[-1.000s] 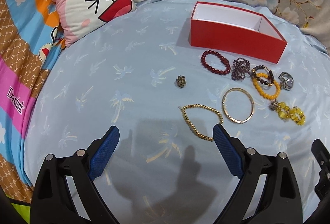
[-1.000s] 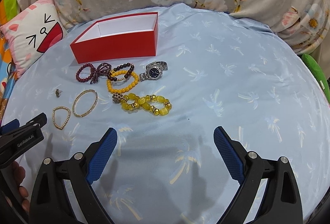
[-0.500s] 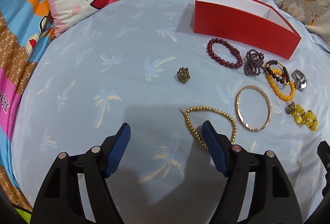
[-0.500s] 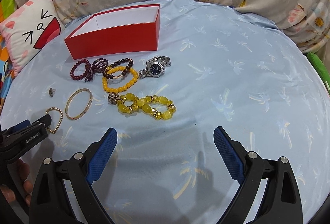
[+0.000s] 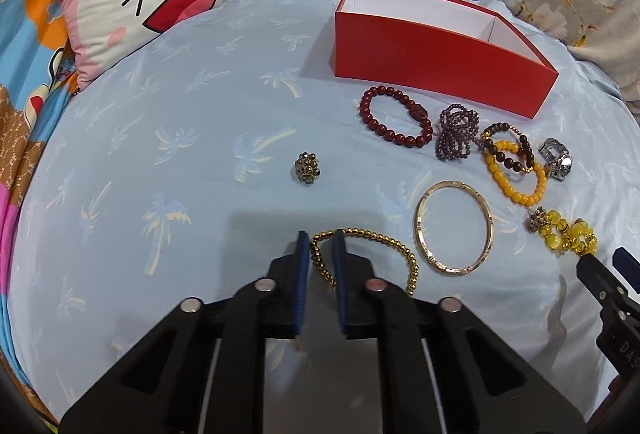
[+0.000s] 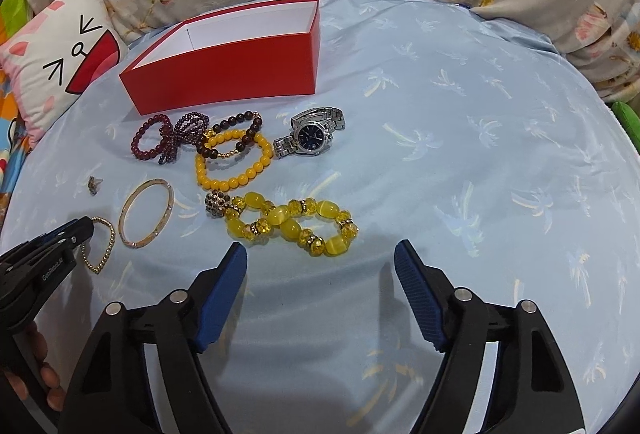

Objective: Organize jewelry
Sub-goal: 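Grasp the gold bead chain bracelet with the left tool while the right tool approaches the yellow beaded bracelet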

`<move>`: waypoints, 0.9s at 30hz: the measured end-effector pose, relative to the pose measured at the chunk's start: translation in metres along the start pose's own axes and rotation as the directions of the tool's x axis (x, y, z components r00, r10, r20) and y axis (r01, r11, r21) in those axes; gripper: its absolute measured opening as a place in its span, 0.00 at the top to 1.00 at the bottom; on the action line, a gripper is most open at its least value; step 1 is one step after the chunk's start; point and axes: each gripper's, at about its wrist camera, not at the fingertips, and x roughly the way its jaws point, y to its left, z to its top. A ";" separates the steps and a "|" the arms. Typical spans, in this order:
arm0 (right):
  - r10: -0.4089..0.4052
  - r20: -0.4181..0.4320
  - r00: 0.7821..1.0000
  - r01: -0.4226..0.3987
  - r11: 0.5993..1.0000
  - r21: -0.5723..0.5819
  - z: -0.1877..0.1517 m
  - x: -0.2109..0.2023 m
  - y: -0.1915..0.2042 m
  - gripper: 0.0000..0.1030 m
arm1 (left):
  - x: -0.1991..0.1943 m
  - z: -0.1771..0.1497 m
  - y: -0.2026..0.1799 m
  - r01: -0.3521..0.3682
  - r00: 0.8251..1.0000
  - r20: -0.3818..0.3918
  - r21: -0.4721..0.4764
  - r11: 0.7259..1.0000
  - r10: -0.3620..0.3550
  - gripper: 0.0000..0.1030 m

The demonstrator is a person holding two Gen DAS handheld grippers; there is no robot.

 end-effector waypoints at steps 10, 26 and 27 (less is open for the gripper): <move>0.039 0.051 0.998 -0.037 0.999 -0.031 0.019 0.008 0.000 0.32 | 0.001 0.002 0.001 0.017 1.000 0.000 -0.001 1.000 -0.017 0.97; 0.160 -0.036 0.986 -0.163 0.984 -0.069 0.012 0.023 0.003 0.32 | 0.000 0.000 -0.001 0.007 1.000 0.008 0.001 1.000 -0.007 0.97; 0.159 -0.042 0.986 -0.162 0.984 -0.078 0.009 0.021 0.004 0.34 | 0.000 0.000 -0.001 0.007 1.000 0.008 -0.001 1.000 -0.007 0.97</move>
